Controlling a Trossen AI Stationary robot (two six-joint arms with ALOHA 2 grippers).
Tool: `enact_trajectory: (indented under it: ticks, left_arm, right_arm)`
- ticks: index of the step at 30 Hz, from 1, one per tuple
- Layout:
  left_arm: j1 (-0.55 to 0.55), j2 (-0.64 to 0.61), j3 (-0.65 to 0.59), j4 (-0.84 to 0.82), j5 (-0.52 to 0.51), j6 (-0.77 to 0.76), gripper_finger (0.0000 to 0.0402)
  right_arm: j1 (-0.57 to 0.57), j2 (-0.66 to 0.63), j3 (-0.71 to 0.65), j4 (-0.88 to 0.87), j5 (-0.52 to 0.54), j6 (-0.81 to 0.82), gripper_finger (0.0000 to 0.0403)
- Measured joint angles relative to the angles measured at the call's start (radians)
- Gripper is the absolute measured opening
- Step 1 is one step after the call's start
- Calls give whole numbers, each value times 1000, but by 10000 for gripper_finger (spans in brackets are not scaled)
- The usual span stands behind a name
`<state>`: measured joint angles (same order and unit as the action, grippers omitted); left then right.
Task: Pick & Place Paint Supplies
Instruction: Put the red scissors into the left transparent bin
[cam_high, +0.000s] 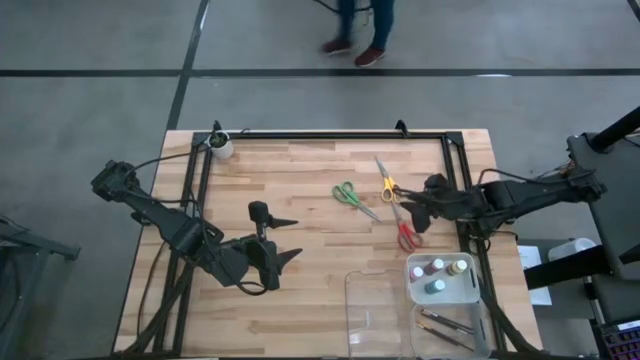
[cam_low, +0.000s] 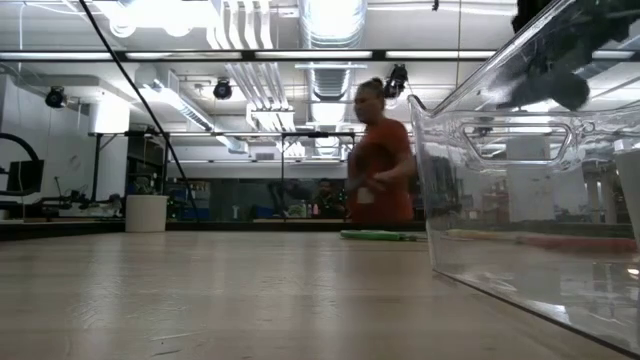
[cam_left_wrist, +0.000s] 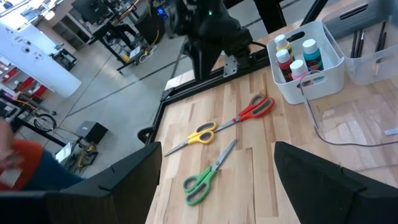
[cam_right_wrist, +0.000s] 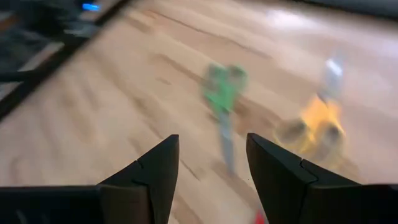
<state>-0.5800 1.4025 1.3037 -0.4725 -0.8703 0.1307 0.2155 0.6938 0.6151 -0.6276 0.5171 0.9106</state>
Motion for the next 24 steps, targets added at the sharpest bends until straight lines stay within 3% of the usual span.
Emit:
enact_trajectory:
  ticks: [4,10,16,24]
  left_arm:
    - [0,0,0,0,0,0,314]
    - [0,0,0,0,0,0,314]
    - [0,0,0,0,0,-1,314]
    - [0,0,0,0,0,-1,314]
  right_arm:
    - [-26,46,0,-104,-19,161,186]
    - [-61,154,0,-116,-208,231,185]
    - [-80,255,26,-269,-273,374,185]
    - [-78,402,78,-273,-398,392,185]
